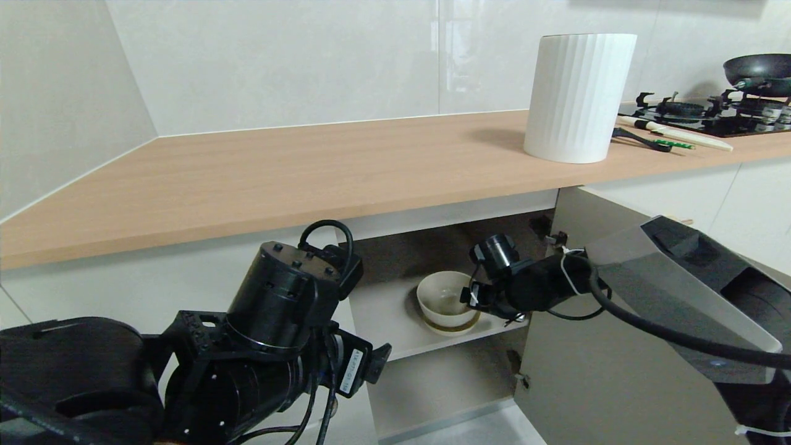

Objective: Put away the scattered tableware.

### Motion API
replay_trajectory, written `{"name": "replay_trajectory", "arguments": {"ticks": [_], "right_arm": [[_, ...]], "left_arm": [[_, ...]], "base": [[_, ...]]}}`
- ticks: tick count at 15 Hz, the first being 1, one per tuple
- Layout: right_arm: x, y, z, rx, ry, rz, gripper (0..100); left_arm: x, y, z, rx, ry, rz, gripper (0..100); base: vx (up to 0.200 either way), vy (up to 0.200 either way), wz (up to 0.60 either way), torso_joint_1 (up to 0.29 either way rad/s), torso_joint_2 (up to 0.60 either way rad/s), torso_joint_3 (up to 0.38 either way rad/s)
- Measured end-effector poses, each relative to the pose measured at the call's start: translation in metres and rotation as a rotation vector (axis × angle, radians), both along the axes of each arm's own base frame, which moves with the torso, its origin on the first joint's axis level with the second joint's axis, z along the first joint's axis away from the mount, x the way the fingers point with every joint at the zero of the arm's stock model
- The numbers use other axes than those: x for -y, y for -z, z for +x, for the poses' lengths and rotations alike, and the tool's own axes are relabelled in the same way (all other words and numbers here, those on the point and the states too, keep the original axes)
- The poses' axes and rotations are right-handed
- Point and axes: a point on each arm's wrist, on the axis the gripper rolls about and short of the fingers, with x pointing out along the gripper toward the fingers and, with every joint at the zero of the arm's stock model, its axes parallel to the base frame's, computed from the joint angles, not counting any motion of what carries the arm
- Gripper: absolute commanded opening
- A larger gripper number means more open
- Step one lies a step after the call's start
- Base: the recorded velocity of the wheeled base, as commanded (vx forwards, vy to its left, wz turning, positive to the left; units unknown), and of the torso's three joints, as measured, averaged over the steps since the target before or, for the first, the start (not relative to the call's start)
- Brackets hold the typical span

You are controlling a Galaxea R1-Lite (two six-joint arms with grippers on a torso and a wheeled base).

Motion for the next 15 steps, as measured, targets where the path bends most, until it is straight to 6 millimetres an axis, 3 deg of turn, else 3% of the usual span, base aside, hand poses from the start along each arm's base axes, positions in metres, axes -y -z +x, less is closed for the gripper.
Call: {"name": "replay_trajectory", "arguments": {"ticks": [2,7,15], "right_arm": [[0.003,-0.004,-0.018,-0.039,-0.02,-0.018,100],[0.006,-0.028,-0.086,-0.101,-0.2,-0.096,100],[-0.01,-0.065,-0.132,0.008,-0.293,-0.076,100]], "left_arm": [[0.0,0.0,0.0,0.001,-0.001,-0.002,100],[-0.001,-0.001,-0.001,0.011,-0.017,0.007,100],[-0.001,-0.005,0.001,0.015,-0.04,-0.029,100]], "base": [[0.0,0.0,0.0,0.0,0.0,0.0],[0.0,0.0,0.0,0.0,0.0,0.0],[0.0,0.0,0.0,0.0,0.0,0.0]]}}
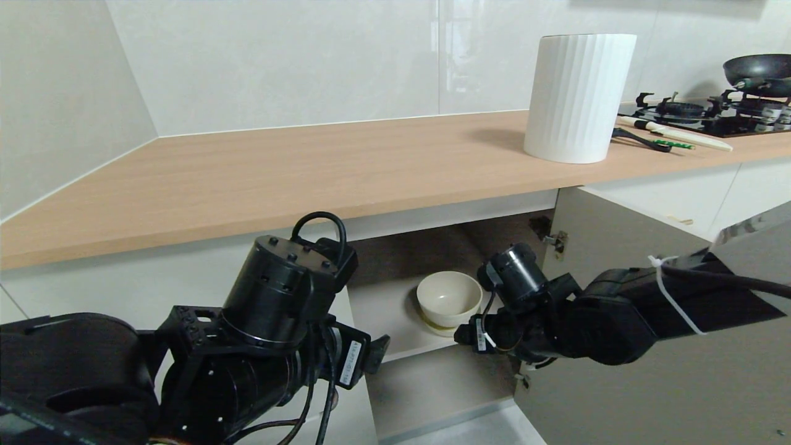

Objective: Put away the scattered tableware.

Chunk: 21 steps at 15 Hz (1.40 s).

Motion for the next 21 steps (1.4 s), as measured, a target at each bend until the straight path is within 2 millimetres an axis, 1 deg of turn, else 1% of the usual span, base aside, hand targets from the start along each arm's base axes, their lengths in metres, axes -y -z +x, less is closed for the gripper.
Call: {"name": "replay_trajectory", "arguments": {"ticks": [3,4,7,16,21], "right_arm": [[-0.005,-0.015,-0.027,0.03,-0.073,-0.009,100],[-0.005,-0.019,-0.032,0.036,-0.083,-0.003,100],[-0.003,-0.023,-0.036,0.041,-0.092,0.003,100],[-0.003,-0.025,-0.042,0.045,-0.102,0.003,100],[0.006,-0.028,-0.05,0.07,-0.133,-0.053,100]], "left_arm": [[0.0,0.0,0.0,-0.001,-0.002,0.001,100],[-0.001,0.0,0.0,-0.002,-0.003,0.001,100],[-0.001,0.0,0.0,-0.002,-0.003,0.002,100],[-0.001,0.0,0.0,0.0,-0.002,0.0,100],[-0.001,0.0,0.0,-0.001,-0.004,-0.001,100]], "base": [[0.0,0.0,0.0,0.0,0.0,0.0],[0.0,0.0,0.6,0.002,0.0,0.002],[0.0,0.0,0.6,0.002,0.0,0.002],[0.0,0.0,0.0,0.0,0.0,0.0],[-0.2,0.0,0.0,0.003,0.0,0.001]]}}
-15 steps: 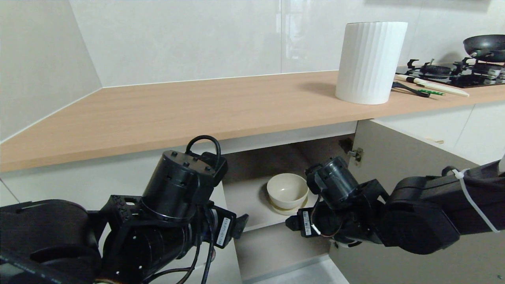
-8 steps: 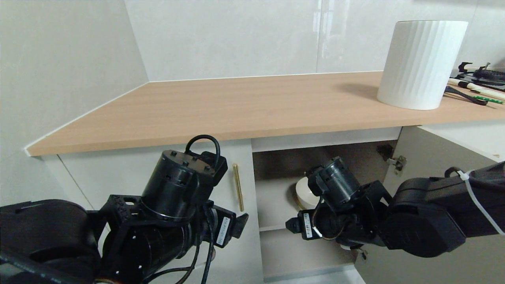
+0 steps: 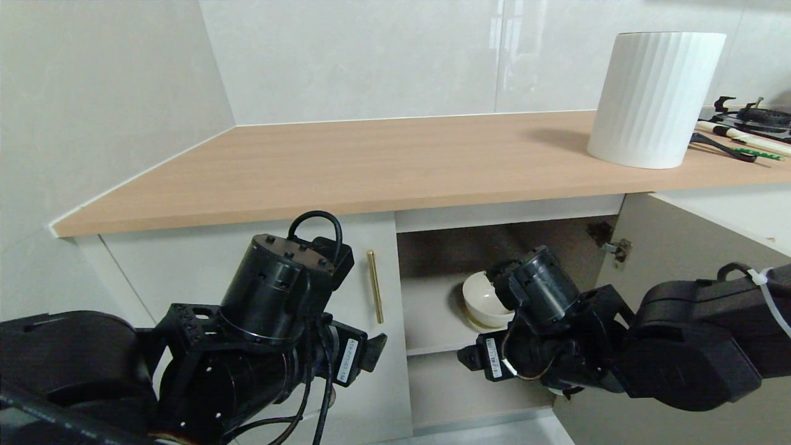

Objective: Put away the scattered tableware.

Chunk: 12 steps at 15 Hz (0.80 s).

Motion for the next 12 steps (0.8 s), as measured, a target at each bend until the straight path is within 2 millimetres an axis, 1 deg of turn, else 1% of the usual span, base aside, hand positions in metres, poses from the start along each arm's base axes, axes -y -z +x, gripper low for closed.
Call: {"name": "replay_trajectory", "arguments": {"ticks": [3,5,9,12], "right_arm": [[0.008,-0.005,-0.008,0.023,-0.025,-0.029,100],[0.019,-0.002,-0.018,0.011,-0.038,-0.055,100],[0.03,0.002,-0.029,0.004,-0.041,-0.06,100],[0.034,0.004,-0.035,0.021,-0.053,-0.029,100]], "left_arm": [[0.0,0.0,0.0,-0.001,-0.001,0.002,100],[0.001,0.001,0.0,-0.002,0.002,0.002,100],[0.0,0.001,0.0,-0.002,0.0,0.002,100],[-0.002,-0.001,0.0,0.001,-0.005,0.0,100]], "base": [[-0.2,0.0,0.0,-0.004,0.0,0.007],[-0.2,0.0,0.0,-0.002,0.0,0.002],[-0.2,0.0,0.0,0.004,0.0,0.004],[0.0,0.0,0.0,0.0,0.0,0.0]]}}
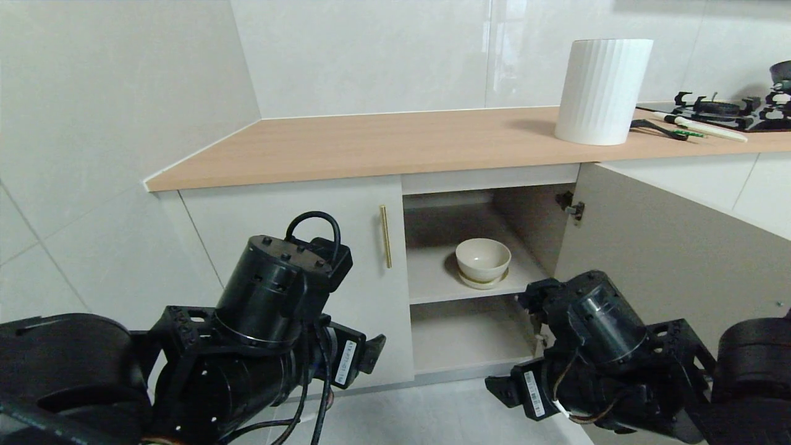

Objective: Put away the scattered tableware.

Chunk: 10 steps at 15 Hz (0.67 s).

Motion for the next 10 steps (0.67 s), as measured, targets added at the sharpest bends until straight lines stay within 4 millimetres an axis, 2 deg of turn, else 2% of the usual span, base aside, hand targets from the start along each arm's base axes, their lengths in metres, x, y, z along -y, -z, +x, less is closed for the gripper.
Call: {"name": "replay_trajectory", "arguments": {"ticks": [3,4,10], "right_arm": [[-0.001,0.004,-0.001,0.025,-0.012,0.038,100],[-0.001,0.007,-0.001,0.019,-0.015,0.031,100],[-0.001,0.015,-0.002,-0.003,-0.017,0.008,100]], "left_arm": [[-0.002,-0.001,0.0,0.005,-0.006,-0.004,100],[-0.002,-0.002,0.0,0.005,-0.004,-0.004,100],[-0.003,-0.003,0.0,0.008,-0.008,-0.007,100]], "base": [[0.0,0.0,0.0,0.0,0.0,0.0],[0.0,0.0,0.6,-0.002,0.0,0.007],[0.0,0.0,0.0,0.0,0.0,0.0]]}}
